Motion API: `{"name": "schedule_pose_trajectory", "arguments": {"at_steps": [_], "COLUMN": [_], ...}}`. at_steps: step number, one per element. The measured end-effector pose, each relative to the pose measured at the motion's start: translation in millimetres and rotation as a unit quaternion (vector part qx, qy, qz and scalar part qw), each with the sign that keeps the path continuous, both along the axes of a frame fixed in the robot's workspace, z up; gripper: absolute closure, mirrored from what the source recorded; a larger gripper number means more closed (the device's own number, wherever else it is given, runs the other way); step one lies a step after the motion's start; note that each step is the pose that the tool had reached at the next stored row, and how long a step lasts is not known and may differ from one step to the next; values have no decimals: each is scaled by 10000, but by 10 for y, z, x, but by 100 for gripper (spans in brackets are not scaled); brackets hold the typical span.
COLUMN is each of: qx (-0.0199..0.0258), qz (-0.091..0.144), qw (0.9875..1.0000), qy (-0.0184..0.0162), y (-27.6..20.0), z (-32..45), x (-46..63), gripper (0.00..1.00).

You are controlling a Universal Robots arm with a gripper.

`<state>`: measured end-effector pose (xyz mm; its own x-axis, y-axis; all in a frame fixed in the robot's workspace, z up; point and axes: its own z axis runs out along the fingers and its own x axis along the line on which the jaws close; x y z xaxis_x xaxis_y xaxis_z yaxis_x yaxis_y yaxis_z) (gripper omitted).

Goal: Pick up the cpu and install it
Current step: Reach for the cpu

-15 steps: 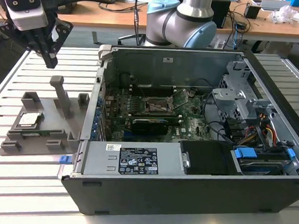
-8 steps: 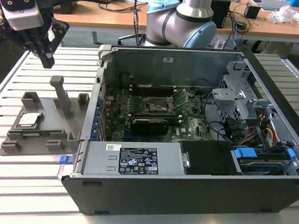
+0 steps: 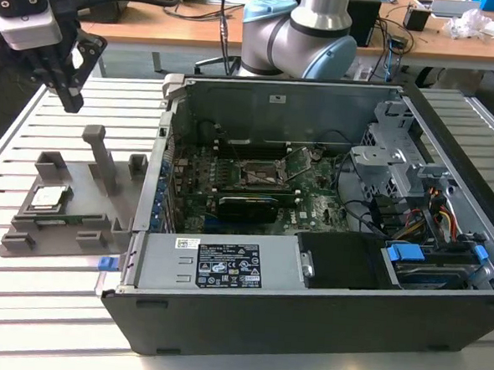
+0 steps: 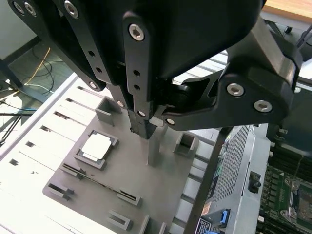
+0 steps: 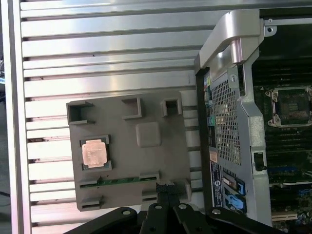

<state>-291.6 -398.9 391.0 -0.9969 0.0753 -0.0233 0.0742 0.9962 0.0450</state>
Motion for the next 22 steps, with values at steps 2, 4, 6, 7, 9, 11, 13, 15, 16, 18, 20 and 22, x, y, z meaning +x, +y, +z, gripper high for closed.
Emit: {"name": "schedule_pose_trajectory", "arguments": {"at_steps": [2, 4, 6, 7, 9, 11, 13, 15, 16, 18, 20, 22], "qx": [0, 0, 0, 0, 0, 0, 0, 0, 0, 0, 0, 0], "qz": [0, 0, 0, 0, 0, 0, 0, 0, 0, 0, 0, 0], "qw": [10000, 10000, 10000, 10000, 10000, 10000, 10000, 10000, 10000, 10000, 10000, 10000], "qy": [0, 0, 0, 0, 0, 0, 0, 0, 0, 0, 0, 0], "y": [0, 0, 0, 0, 0, 0, 0, 0, 0, 0, 0, 0], "z": [-1, 0, -1, -1, -2, -2, -3, -3, -3, -4, -4, -4], "x": [-21, -44, -70, -94, -136, -165, -189, -213, -230, -263, -302, -340], "gripper": [89, 89, 89, 89, 89, 89, 89, 89, 89, 89, 89, 89]}}
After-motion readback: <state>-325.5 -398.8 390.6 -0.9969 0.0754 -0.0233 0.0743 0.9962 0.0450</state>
